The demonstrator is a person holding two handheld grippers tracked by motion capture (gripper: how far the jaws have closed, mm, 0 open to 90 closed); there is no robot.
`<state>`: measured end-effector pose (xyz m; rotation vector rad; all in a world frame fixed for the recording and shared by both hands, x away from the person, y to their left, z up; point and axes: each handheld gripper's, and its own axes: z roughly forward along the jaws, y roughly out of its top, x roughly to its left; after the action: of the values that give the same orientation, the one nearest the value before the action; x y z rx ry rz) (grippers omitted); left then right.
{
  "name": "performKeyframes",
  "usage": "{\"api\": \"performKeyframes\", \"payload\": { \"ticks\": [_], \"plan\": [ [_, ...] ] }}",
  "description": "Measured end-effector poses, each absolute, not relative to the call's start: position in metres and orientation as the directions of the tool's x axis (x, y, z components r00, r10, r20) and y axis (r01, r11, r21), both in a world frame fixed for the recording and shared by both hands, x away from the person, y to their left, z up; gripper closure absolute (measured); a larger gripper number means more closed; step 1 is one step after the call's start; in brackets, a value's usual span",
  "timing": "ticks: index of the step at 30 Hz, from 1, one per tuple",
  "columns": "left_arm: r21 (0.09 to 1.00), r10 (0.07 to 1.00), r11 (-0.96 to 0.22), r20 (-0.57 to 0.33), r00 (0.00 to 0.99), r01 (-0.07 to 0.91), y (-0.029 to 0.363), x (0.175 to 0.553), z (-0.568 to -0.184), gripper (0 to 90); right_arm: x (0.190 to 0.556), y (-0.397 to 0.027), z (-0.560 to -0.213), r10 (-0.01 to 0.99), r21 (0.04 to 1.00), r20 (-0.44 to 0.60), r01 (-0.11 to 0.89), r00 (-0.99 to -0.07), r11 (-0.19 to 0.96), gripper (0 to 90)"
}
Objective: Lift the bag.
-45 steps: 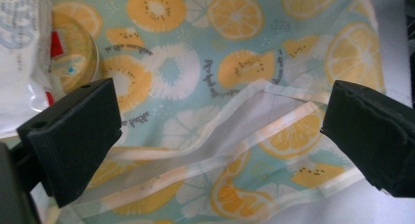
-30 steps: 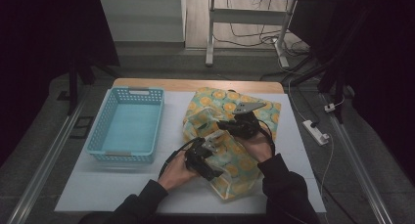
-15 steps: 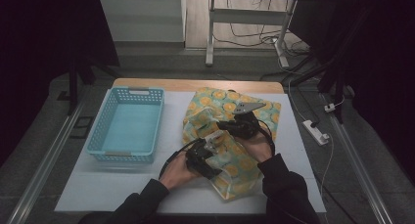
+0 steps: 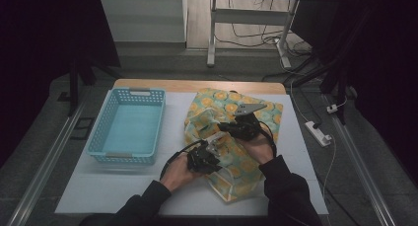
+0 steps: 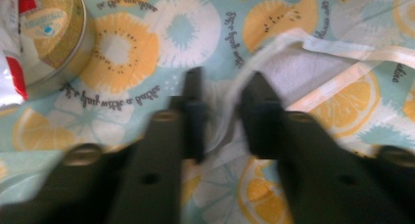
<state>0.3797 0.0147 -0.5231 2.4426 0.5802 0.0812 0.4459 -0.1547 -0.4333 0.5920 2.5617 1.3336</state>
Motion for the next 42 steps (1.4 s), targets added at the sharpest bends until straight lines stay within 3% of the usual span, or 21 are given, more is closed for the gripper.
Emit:
{"api": "performKeyframes", "payload": {
  "ticks": [3,20,42],
  "plan": [
    [0.578,0.447,-0.697,-0.112,0.887,0.424,0.014,0.381,-0.523,89.1,0.446,-0.155,-0.433,0.433,0.817,0.014,0.26,-0.901,0.515,89.8],
    [0.621,0.531,-0.593,-0.178,0.828,0.513,0.027,0.382,-0.491,89.6,0.438,-0.153,-0.424,0.411,0.815,0.004,0.241,-0.912,0.527,89.8],
    [0.699,0.519,-0.445,-0.308,0.798,0.559,0.063,0.402,-0.432,89.7,0.433,-0.152,-0.394,0.359,0.826,0.045,0.237,-0.932,0.512,89.9]
  ]
}}
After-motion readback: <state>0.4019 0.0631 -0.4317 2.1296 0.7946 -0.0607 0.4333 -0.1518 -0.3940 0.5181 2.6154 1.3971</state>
